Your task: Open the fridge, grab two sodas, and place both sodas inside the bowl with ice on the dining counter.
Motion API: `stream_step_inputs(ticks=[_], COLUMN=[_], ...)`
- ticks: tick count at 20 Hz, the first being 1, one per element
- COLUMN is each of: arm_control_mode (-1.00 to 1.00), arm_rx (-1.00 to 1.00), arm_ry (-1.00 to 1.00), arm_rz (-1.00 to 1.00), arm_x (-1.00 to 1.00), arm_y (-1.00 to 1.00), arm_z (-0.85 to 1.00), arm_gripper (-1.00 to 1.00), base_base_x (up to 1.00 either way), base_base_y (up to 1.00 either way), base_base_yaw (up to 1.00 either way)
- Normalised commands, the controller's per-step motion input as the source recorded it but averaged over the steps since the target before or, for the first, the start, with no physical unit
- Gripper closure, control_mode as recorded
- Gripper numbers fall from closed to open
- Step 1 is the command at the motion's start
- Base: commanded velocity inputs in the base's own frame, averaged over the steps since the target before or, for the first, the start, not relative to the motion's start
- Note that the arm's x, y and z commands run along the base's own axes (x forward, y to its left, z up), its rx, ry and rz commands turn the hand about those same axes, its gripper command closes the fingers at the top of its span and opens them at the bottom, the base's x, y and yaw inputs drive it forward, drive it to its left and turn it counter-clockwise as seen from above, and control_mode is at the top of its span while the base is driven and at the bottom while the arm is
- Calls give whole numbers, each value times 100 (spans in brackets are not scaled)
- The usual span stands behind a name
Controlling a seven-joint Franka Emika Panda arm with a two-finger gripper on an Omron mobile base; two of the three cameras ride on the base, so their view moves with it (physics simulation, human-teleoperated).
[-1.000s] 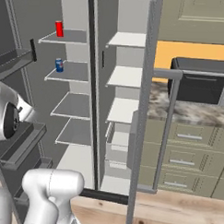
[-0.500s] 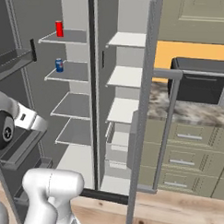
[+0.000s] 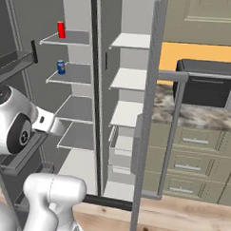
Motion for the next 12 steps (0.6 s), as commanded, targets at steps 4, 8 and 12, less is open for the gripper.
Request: stream_step_inputs(ticks=[4, 8, 12], arm_control_mode=[100, 100, 100], arm_rx=[0, 0, 0], arm_ry=[0, 0, 0], arm_rz=[4, 0, 0], arm_x=[-1, 0, 0], arm_y=[-13, 0, 0], arm_z=[-7, 0, 0], arm_gripper=[-100, -100, -100], base_base_x=[0, 46, 73], base_base_y=[3, 15, 3], base_base_yaw=[1, 20, 22])
